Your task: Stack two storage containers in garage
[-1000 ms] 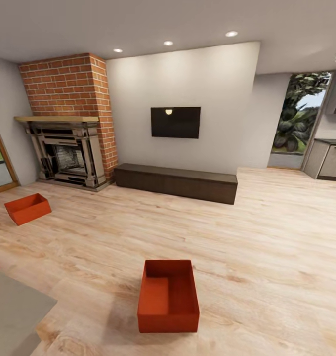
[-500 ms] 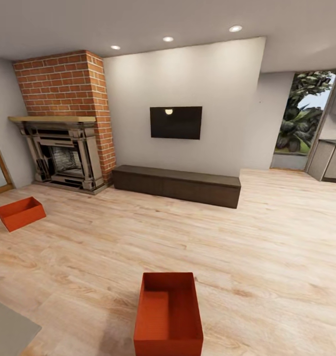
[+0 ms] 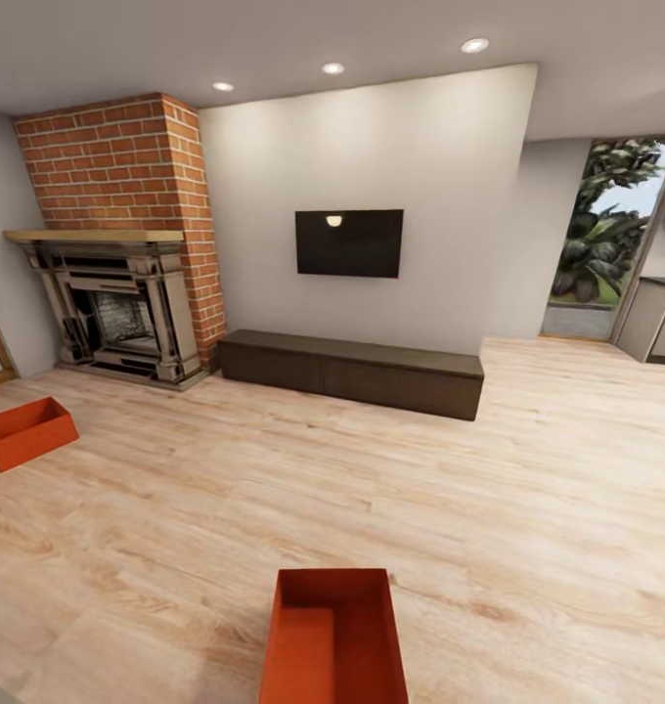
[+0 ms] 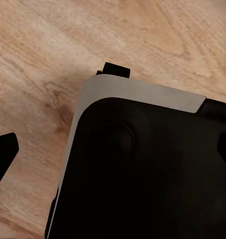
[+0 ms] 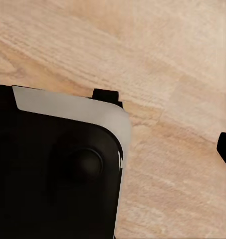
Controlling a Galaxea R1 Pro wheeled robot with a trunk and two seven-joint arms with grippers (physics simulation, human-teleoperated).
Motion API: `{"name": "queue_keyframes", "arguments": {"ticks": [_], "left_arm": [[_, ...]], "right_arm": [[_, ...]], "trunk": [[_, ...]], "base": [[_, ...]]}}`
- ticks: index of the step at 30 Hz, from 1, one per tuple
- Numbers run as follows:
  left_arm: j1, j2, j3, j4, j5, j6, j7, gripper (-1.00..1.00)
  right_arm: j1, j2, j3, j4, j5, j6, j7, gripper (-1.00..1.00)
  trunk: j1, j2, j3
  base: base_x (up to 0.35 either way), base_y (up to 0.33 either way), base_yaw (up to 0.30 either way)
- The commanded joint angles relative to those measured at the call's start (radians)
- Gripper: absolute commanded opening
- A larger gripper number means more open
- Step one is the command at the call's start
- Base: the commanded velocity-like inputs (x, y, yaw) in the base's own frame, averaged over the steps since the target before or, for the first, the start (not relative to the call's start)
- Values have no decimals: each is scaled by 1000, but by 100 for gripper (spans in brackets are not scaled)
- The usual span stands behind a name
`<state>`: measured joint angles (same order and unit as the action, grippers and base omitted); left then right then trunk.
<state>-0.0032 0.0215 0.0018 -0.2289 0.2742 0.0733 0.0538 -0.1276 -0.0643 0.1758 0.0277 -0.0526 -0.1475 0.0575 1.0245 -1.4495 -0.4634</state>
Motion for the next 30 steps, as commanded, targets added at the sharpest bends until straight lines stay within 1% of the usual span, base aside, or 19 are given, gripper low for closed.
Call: {"name": "queue_keyframes", "arguments": {"ticks": [1, 19, 22, 30], "left_arm": [[0, 0, 0, -3, 6, 6, 3, 100], [0, 0, 2, -3, 5, 3, 3, 100], [0, 0, 3, -3, 4, 1, 3, 100], [0, -1, 3, -3, 4, 0, 3, 100]], "right_arm": [[-1, 0, 6, 3, -6, -6, 4, 100], [-2, 0, 6, 3, -6, -6, 4, 100], [-1, 0, 6, 3, -6, -6, 4, 100], [-1, 0, 5, 3, -9, -4, -1, 100]], "trunk": [[1, 0, -1], [1, 0, -1], [1, 0, -1], [1, 0, -1]], "base": [[323, 0, 0], [318, 0, 0], [134, 0, 0], [14, 0, 0]]}}
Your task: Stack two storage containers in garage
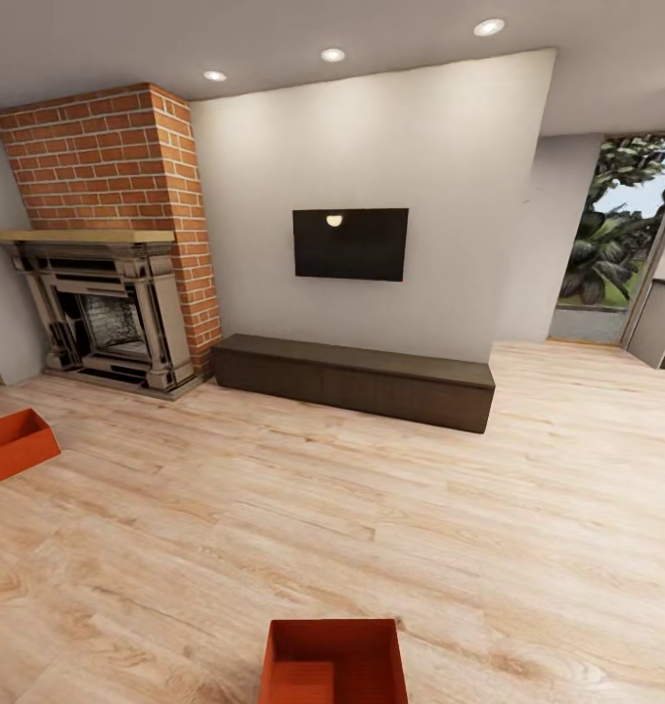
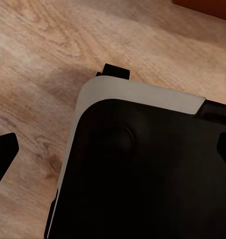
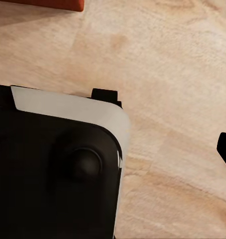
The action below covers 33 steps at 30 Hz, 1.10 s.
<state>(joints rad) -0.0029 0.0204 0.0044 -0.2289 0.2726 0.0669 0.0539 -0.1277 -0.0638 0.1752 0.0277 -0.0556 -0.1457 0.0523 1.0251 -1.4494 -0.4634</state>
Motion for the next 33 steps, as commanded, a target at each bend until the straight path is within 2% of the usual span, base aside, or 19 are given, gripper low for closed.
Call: {"name": "queue_keyframes", "arguments": {"ticks": [1, 12, 29, 33], "left_arm": [[0, 0, 0, -3, 6, 6, 3, 100], [0, -2, 1, -3, 7, 7, 3, 100], [0, -3, 0, -3, 6, 6, 3, 100], [0, -3, 0, -3, 5, 6, 3, 100]], "right_arm": [[-1, 0, 6, 3, -7, -4, 4, 100], [-1, -1, 7, 3, -2, -1, 5, 100], [-1, 0, 6, 3, -1, -3, 3, 100], [-1, 0, 6, 3, -1, -3, 3, 100]], "trunk": [[0, -1, -1], [0, -1, -1], [0, -1, -1], [0, -1, -1]], "base": [[0, 0, 0], [0, 0, 95], [0, -1, 4], [0, -166, 0]]}}
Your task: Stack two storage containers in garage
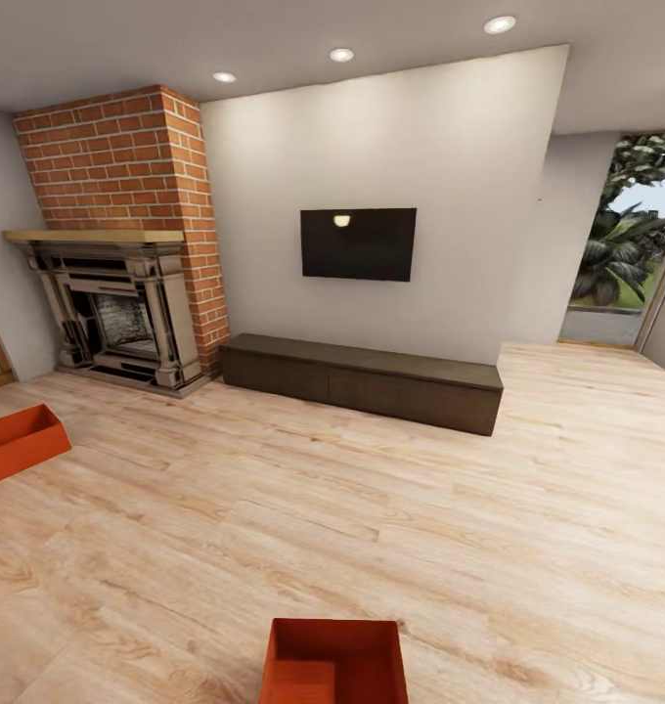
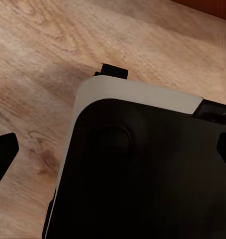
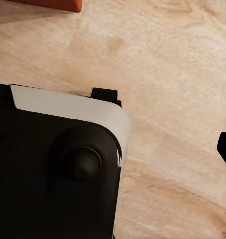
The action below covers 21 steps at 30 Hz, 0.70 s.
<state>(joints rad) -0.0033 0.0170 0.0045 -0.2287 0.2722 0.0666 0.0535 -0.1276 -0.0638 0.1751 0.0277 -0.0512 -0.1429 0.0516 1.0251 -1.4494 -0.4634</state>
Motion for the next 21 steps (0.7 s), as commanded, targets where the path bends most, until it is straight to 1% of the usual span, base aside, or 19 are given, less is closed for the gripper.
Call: {"name": "queue_keyframes", "arguments": {"ticks": [1, 5, 13, 18, 21], "left_arm": [[0, 0, 0, -3, 6, 6, 3, 100], [0, 0, 0, -3, 6, 6, 3, 100], [1, 0, 1, -3, 6, 6, 3, 100], [0, 0, 2, -3, 10, 7, 5, 100], [0, 0, 2, -3, 10, 7, 4, 100]], "right_arm": [[-1, 0, 6, 3, -6, -6, 4, 100], [-1, 0, 6, 3, -6, -6, 4, 100], [-1, -1, 6, 3, -6, -6, 4, 100], [-1, 0, 6, 3, -6, -6, 4, 100], [-1, -1, 6, 3, -6, -6, 4, 100]], "trunk": [[0, -1, -1], [0, -1, -1], [0, -1, -1], [0, -1, -1], [0, -1, -1]], "base": [[0, -179, 0], [0, -59, 0], [0, -2, 0], [0, 119, 0], [0, 44, 0]]}}
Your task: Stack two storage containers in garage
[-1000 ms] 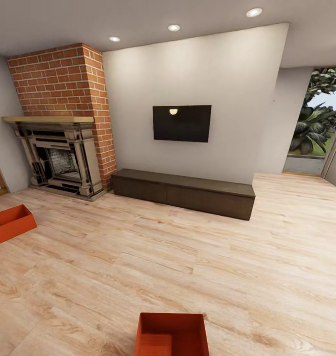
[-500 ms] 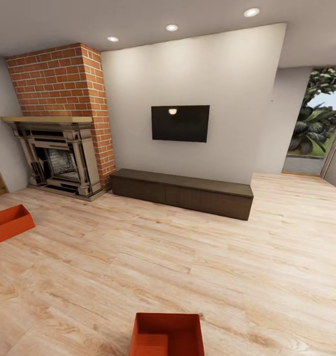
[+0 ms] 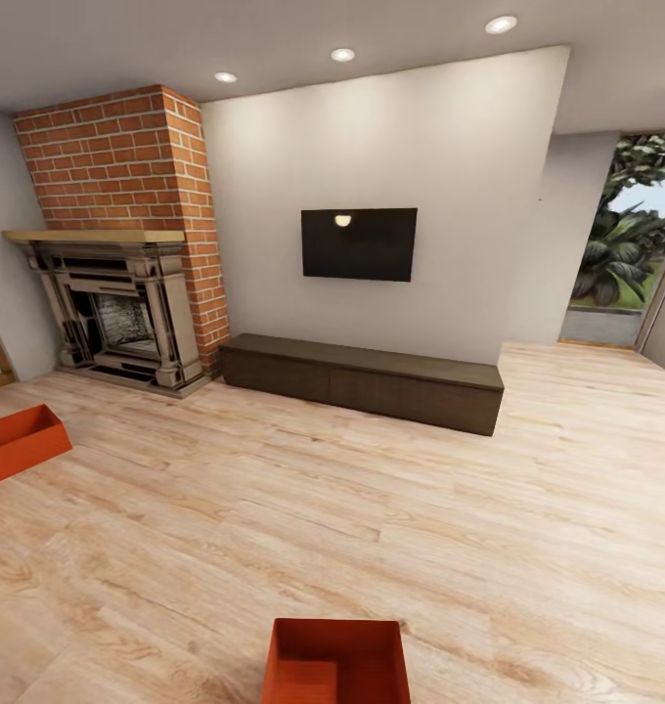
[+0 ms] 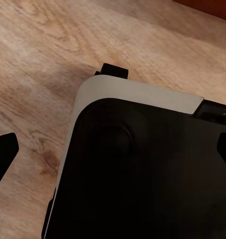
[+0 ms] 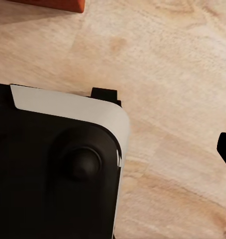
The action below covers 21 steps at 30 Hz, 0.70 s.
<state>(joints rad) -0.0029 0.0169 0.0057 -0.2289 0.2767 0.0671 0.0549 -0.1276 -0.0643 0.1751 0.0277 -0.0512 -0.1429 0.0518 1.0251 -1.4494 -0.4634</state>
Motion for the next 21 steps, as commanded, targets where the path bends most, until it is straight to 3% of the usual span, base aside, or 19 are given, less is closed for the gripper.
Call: {"name": "queue_keyframes", "arguments": {"ticks": [1, 21], "left_arm": [[0, 0, 0, -3, 6, 6, 3, 100], [1, 0, 1, -3, 6, 6, 6, 100]], "right_arm": [[-2, 0, 6, 3, -6, -6, 4, 100], [-1, 1, 6, 3, -6, -7, 4, 100]], "trunk": [[0, -1, -1], [0, -1, -1]], "base": [[0, 16, 0], [-15, 2, 0]]}}
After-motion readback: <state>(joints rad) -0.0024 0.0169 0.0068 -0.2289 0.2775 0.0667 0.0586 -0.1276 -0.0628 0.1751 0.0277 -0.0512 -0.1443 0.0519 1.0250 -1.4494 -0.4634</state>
